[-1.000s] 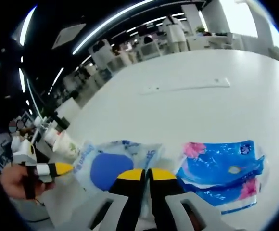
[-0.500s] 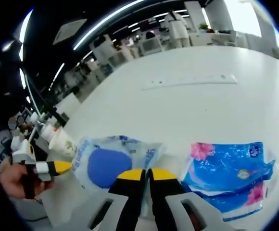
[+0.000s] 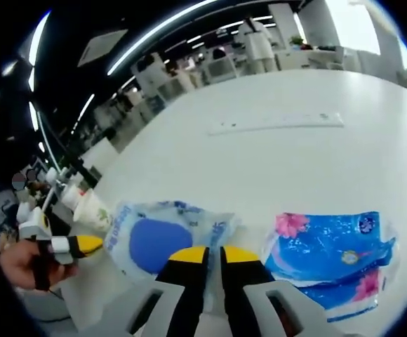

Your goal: Arrange the tabletop items into an orderly group along one side of the table until the central work area is clear of visible clutter.

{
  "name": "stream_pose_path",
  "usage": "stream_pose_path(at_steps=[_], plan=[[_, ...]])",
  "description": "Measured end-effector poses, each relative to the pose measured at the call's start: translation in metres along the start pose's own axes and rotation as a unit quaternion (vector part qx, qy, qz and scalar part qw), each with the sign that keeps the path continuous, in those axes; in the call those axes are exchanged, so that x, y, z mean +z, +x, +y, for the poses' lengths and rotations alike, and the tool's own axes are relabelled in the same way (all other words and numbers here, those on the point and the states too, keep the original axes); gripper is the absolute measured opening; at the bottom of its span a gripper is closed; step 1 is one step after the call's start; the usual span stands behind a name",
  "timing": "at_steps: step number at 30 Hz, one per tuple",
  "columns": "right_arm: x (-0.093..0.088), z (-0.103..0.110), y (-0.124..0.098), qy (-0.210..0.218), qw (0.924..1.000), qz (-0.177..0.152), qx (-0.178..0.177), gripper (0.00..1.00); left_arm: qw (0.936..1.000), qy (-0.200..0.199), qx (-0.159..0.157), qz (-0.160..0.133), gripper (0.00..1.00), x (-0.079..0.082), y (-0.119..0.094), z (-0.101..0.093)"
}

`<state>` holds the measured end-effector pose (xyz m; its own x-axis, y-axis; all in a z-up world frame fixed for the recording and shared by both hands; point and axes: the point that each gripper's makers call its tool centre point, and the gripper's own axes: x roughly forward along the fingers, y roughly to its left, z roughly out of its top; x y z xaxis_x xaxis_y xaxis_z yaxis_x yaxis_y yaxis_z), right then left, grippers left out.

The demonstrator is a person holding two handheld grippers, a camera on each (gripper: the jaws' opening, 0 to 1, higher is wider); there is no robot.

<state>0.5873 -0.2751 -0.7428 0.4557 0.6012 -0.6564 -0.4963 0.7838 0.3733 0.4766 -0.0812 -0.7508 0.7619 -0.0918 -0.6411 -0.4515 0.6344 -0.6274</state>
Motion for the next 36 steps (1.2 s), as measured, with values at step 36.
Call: stream_pose_path(at_steps=[36], plan=[[-0.050, -0.058, -0.097, 0.049, 0.9973, -0.037, -0.040, 0.09, 0.9747, 0.197, -0.066, 0.083, 0.04, -0.104, -0.014, -0.069]])
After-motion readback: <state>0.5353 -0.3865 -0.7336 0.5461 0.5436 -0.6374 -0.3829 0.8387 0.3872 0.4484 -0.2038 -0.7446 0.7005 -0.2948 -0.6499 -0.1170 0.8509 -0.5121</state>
